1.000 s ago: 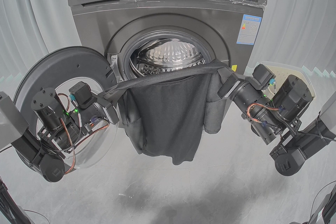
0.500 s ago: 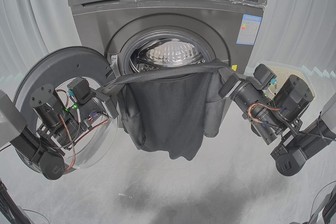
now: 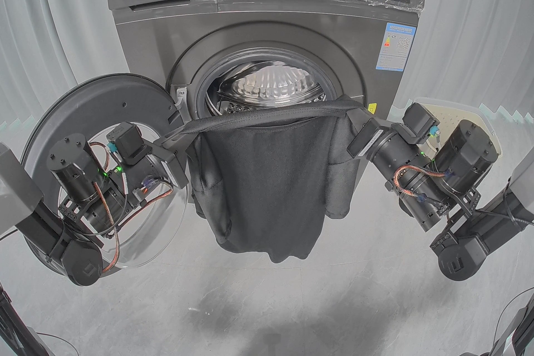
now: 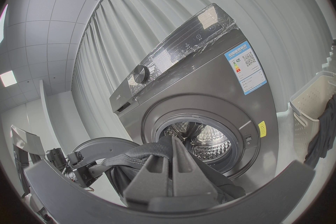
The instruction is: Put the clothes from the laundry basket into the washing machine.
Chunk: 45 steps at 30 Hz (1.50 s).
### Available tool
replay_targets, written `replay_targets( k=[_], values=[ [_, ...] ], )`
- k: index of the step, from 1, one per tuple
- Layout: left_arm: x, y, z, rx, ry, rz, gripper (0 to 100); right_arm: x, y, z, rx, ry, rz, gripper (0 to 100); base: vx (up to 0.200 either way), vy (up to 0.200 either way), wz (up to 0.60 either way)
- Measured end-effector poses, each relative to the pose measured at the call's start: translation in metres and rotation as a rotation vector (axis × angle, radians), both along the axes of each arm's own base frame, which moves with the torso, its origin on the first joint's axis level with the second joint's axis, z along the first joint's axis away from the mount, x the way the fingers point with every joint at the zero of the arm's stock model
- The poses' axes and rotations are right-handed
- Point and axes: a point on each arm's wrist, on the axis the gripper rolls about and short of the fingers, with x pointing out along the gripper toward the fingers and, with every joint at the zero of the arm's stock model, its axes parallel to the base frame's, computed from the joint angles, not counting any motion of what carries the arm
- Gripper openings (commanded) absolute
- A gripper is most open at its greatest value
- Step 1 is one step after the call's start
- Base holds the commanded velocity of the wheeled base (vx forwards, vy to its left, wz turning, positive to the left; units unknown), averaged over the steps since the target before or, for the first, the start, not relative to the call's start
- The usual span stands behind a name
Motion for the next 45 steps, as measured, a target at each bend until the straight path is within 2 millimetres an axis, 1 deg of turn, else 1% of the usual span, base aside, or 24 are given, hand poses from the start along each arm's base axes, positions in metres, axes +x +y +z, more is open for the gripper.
replay_targets(
  k=[5,9,14,15,19,25,29,31,33,37,45],
  values=[
    [0.000,0.000,0.000,0.000,0.000,0.000,0,0.000,0.000,-0.001,-0.002,0.004,0.001,0,0.000,0.000,0.00],
    [0.001,-0.001,-0.001,0.001,0.001,-0.001,0,-0.002,-0.002,-0.007,-0.018,0.022,0.002,0,0.000,0.000,0.00],
    [0.001,-0.012,0.004,-0.010,-0.017,-0.029,0,-0.007,-0.005,-0.018,-0.052,0.061,0.008,0,0.000,0.000,0.00],
    [0.002,-0.014,0.007,-0.017,-0.029,-0.031,0,-0.008,-0.005,-0.021,-0.061,0.070,0.012,100,0.000,0.000,0.00],
    [0.006,-0.023,0.015,-0.035,-0.063,-0.033,0,-0.016,-0.007,-0.036,-0.119,0.115,0.034,100,0.000,0.000,0.00],
    [0.013,-0.030,0.019,-0.049,-0.086,-0.026,0,-0.038,-0.016,-0.076,-0.282,0.234,0.091,100,0.000,0.000,0.00],
    [0.016,-0.033,0.018,-0.051,-0.088,-0.026,0,-0.056,-0.023,-0.101,-0.384,0.320,0.187,100,0.000,0.000,0.00],
    [0.018,-0.034,0.017,-0.052,-0.088,-0.025,0,-0.062,-0.024,-0.110,-0.417,0.348,0.226,100,0.000,0.000,0.00],
    [0.020,-0.035,0.017,-0.052,-0.088,-0.026,0,-0.064,-0.024,-0.115,-0.433,0.367,0.236,100,0.000,0.000,0.00],
    [0.021,-0.036,0.015,-0.052,-0.085,-0.026,0,-0.055,-0.017,-0.118,-0.427,0.362,0.233,100,0.000,0.000,0.00],
    [0.021,-0.038,0.014,-0.051,-0.080,-0.032,0,-0.014,0.000,-0.125,-0.390,0.313,0.181,100,0.000,0.000,0.00]
  ],
)
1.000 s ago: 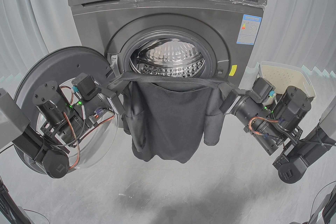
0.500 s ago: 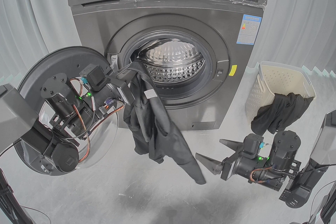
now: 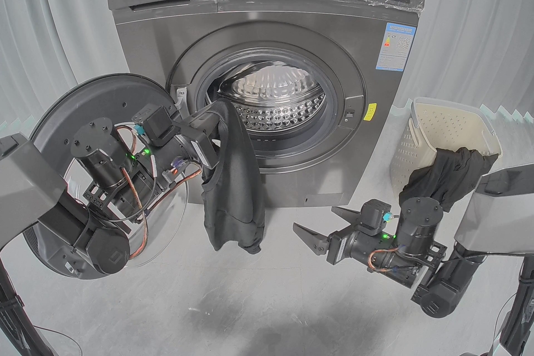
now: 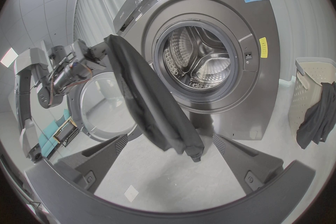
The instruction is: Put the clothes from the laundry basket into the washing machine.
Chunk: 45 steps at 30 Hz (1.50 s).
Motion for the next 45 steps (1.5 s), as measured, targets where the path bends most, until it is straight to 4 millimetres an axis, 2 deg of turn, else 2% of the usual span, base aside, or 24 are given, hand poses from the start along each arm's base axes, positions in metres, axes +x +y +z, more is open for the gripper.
replay_targets(
  k=[5,11,17,34,39,45],
  values=[
    [-0.001,-0.002,0.000,0.000,-0.001,-0.005,0,0.027,0.013,-0.011,0.009,-0.031,-0.015,100,0.000,0.000,0.00],
    [-0.002,-0.005,0.001,0.000,-0.004,-0.016,0,0.051,0.028,-0.023,-0.008,-0.074,-0.010,100,0.000,0.000,0.00],
    [-0.003,-0.013,0.003,-0.001,-0.007,-0.037,0,0.063,0.047,-0.034,-0.037,-0.049,0.016,100,0.000,0.000,0.00],
    [-0.002,-0.023,0.007,-0.006,-0.012,-0.061,0,0.099,0.102,-0.039,-0.035,-0.091,0.068,100,0.000,0.000,0.00],
    [-0.002,-0.023,0.008,-0.007,-0.013,-0.063,0,0.121,0.112,-0.041,-0.030,-0.149,0.026,100,0.000,0.000,0.00],
    [-0.003,-0.023,0.009,-0.009,-0.017,-0.065,0,0.136,0.118,-0.059,-0.036,-0.160,-0.015,100,0.000,0.000,0.00]
  ],
)
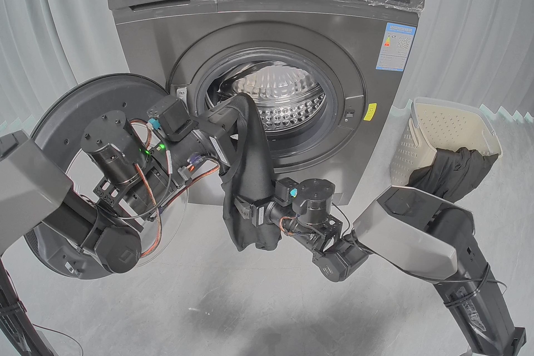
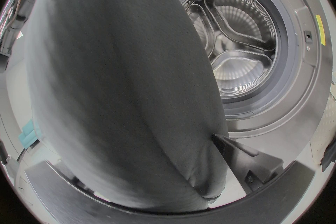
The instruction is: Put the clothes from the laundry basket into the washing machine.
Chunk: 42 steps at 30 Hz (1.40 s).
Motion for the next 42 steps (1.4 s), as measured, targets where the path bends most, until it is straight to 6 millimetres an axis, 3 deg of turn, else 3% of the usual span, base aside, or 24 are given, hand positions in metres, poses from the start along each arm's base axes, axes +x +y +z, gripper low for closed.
replay_targets(
  k=[2,3,11,15,29,39,40,42],
  values=[
    [0.000,0.000,0.000,0.000,-0.001,0.000,0,0.003,0.001,-0.005,0.002,-0.003,-0.015,100,0.000,0.000,0.00],
    [0.000,0.000,0.000,-0.001,-0.001,0.001,0,0.004,0.001,-0.007,0.004,-0.006,-0.020,0,0.000,0.000,0.00],
    [0.001,0.006,-0.004,0.003,0.006,0.018,0,0.008,-0.004,-0.016,0.005,-0.004,-0.051,0,0.000,0.000,0.00],
    [0.002,0.013,-0.010,0.016,0.023,0.032,0,0.011,-0.014,-0.009,0.008,-0.009,-0.078,0,0.000,0.000,0.00],
    [0.004,0.029,-0.054,0.102,0.160,0.071,0,0.027,-0.061,0.063,0.074,-0.098,-0.185,0,0.000,0.000,0.00],
    [0.014,0.032,-0.091,0.187,0.234,0.092,0,0.020,-0.068,0.093,0.106,-0.139,-0.190,0,0.000,0.000,0.00],
    [0.015,0.032,-0.093,0.191,0.240,0.090,100,0.019,-0.067,0.094,0.106,-0.140,-0.187,0,0.000,0.000,0.00],
    [0.015,0.032,-0.098,0.198,0.252,0.088,100,0.017,-0.067,0.096,0.108,-0.142,-0.184,0,0.000,0.000,0.00]
  ],
)
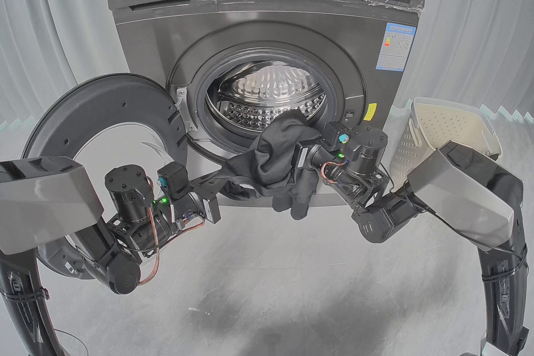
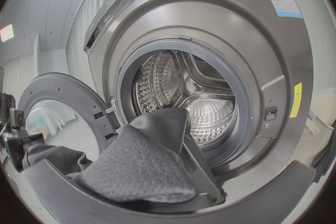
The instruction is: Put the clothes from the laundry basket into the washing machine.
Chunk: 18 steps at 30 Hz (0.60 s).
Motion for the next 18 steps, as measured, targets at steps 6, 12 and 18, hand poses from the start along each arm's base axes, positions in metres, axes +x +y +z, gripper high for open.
replay_targets(
  k=[6,12,18],
  values=[
    [-0.004,0.002,-0.010,0.017,0.042,-0.005,100,0.000,-0.002,0.004,0.004,-0.006,-0.003,0,0.000,0.000,0.00],
    [-0.022,0.008,-0.027,0.084,0.111,-0.072,100,0.004,-0.011,0.008,0.006,-0.012,-0.023,0,0.000,0.000,0.00],
    [-0.030,0.012,-0.034,0.114,0.141,-0.088,100,0.003,-0.018,0.014,0.009,-0.019,-0.036,0,0.000,0.000,0.00]
  ],
)
